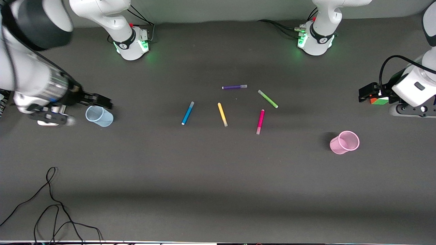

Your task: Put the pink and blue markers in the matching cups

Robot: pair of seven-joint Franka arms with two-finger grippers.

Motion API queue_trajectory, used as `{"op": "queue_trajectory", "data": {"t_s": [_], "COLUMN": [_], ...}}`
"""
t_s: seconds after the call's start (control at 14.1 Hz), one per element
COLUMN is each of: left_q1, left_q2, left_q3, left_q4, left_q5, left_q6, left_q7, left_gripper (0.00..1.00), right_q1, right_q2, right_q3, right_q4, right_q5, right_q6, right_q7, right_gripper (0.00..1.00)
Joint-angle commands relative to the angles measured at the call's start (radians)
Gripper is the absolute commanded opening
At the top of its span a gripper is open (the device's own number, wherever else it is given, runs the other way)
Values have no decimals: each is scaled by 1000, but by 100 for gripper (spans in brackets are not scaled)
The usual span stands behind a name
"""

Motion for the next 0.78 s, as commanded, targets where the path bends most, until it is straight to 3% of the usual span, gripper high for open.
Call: {"op": "queue_trajectory", "data": {"t_s": [0.0,0.43,0.71], "left_q1": [-29,-42,-57], "left_q2": [1,-2,-4], "left_q3": [-57,-228,-277], "left_q4": [18,5,-17], "left_q5": [2,-24,-108], "left_q6": [-12,-20,-21], "left_q7": [-21,4,30], "left_gripper": [100,99,99], "right_q1": [55,59,81], "right_q2": [98,350,453], "right_q3": [11,91,103], "right_q4": [28,70,61], "right_q5": [80,177,231], "right_q6": [14,32,76], "right_q7": [110,141,183], "right_gripper": [100,100,100]}}
